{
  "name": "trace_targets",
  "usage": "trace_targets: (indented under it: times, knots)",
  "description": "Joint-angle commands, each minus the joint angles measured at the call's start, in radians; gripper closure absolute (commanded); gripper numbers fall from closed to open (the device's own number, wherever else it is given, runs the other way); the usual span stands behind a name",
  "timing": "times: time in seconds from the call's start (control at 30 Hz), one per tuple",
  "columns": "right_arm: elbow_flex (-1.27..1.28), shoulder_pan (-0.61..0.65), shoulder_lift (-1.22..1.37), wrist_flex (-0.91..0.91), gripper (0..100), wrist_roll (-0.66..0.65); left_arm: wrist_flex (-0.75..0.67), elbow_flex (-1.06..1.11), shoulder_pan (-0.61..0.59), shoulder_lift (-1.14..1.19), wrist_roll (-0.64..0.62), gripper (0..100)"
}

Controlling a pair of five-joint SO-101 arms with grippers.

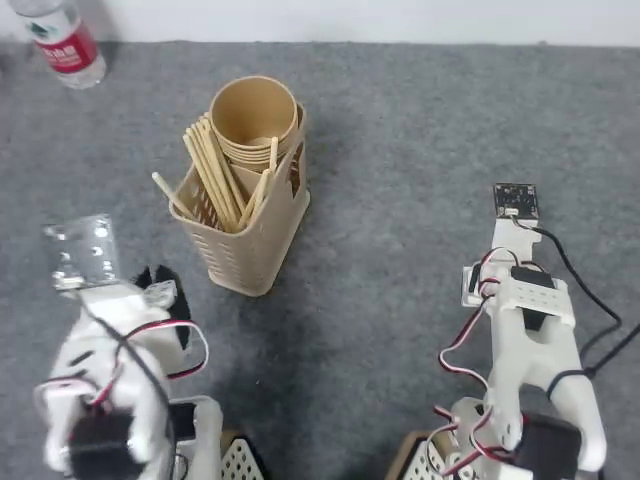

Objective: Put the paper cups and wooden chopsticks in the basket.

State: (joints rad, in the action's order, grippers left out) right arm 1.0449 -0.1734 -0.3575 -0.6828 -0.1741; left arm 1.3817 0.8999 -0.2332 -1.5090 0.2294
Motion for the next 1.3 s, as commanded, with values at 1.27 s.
trace_targets:
  times: [1.27]
  knots:
    - [-2.002, 0.777, 0.562, -0.796, 77.5, -0.25, -0.321, 0.782, -0.008, -0.31, 0.029, 99]
